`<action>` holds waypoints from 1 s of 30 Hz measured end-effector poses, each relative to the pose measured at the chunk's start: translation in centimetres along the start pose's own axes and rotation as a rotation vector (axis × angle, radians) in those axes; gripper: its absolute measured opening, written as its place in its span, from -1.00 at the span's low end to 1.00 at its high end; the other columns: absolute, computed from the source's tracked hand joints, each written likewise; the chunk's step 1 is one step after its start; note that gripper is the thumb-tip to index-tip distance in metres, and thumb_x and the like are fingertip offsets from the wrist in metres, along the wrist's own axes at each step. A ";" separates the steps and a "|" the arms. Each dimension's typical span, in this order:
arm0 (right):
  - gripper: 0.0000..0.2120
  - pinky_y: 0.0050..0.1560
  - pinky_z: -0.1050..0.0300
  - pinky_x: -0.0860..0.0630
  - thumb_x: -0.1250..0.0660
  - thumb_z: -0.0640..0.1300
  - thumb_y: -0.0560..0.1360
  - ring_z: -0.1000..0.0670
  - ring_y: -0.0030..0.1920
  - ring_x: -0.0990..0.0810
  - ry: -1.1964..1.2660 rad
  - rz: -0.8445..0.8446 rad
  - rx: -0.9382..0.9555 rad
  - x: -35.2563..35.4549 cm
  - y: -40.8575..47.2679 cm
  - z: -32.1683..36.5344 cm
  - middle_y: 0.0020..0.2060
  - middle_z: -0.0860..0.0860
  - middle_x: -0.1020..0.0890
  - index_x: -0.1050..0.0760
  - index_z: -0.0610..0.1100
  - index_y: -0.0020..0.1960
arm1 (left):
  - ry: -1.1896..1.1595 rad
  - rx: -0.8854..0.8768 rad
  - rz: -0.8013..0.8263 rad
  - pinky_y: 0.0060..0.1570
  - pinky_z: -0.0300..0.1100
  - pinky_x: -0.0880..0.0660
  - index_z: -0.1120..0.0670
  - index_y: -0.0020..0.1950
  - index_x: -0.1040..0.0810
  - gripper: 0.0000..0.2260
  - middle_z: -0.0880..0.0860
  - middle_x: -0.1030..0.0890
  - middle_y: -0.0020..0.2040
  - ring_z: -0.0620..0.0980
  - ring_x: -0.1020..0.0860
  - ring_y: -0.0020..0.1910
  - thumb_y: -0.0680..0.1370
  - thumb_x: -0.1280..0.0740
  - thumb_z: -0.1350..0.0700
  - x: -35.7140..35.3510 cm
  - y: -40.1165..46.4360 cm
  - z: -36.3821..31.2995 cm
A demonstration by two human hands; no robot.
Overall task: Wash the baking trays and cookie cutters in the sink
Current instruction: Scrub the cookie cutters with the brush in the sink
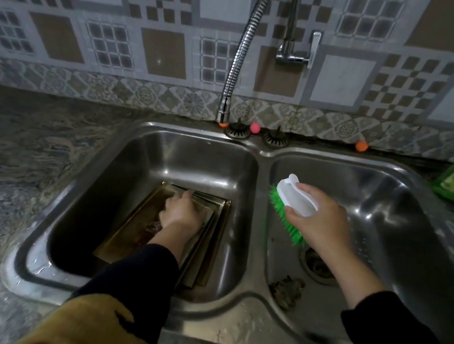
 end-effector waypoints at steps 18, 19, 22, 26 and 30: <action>-0.83 -0.21 0.27 -0.44 -0.49 -0.15 0.40 0.11 -0.06 -0.59 0.524 -0.050 -0.438 10.5 0.6 -12.5 0.06 -0.01 -0.65 -0.61 -0.01 -0.02 | 0.309 -0.545 0.307 0.25 -0.02 -0.37 -0.02 0.35 -0.49 -0.63 0.08 -0.43 0.35 0.10 -0.32 0.37 0.56 -0.28 -0.04 -16.0 -5.9 -18.3; -0.78 -0.22 0.31 -0.46 -0.52 -0.15 0.37 0.15 -0.09 -0.58 0.498 -0.039 -0.430 10.8 0.6 -13.4 0.05 0.00 -0.65 -0.60 -0.02 -0.01 | 0.311 -0.536 0.350 0.24 -0.03 -0.39 -0.02 0.33 -0.50 -0.63 0.09 -0.46 0.33 0.12 -0.36 0.35 0.53 -0.31 -0.04 -17.4 -6.1 -18.5; -0.60 -0.20 0.35 -0.48 -0.55 -0.17 0.33 0.29 -0.06 -0.52 0.366 0.055 -0.366 11.4 0.9 -15.9 0.07 0.08 -0.58 -0.58 0.00 0.14 | 0.301 -0.493 0.467 0.26 -0.05 -0.43 0.03 0.31 -0.52 -0.61 0.14 -0.50 0.31 0.16 -0.45 0.30 0.49 -0.36 0.01 -20.9 -6.3 -19.4; -0.32 0.00 0.14 -0.56 -0.53 -0.13 0.30 0.18 0.18 -0.52 0.280 0.137 -0.286 12.0 1.3 -18.6 0.25 0.19 -0.52 -0.43 0.17 0.36 | 0.352 -0.443 0.509 0.31 -0.06 -0.38 0.14 0.36 -0.47 -0.55 0.21 -0.46 0.35 0.18 -0.44 0.31 0.50 -0.37 0.04 -23.8 -5.8 -20.4; -0.29 0.12 0.07 -0.53 -0.53 -0.07 0.25 0.06 0.14 -0.57 0.122 0.075 -0.271 12.2 1.5 -19.9 0.18 0.09 -0.57 -0.40 0.07 0.36 | 0.405 -0.396 0.550 0.26 -0.11 -0.37 0.19 0.38 -0.44 -0.47 0.21 -0.47 0.35 0.14 -0.45 0.32 0.48 -0.43 0.00 -25.4 -4.2 -20.7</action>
Point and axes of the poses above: each hand's wrist, its own y-axis towards the middle knuckle, its own x-axis out of the back of the hand, z = x × y, the point moved 1 cm from there along y, towards the middle knuckle
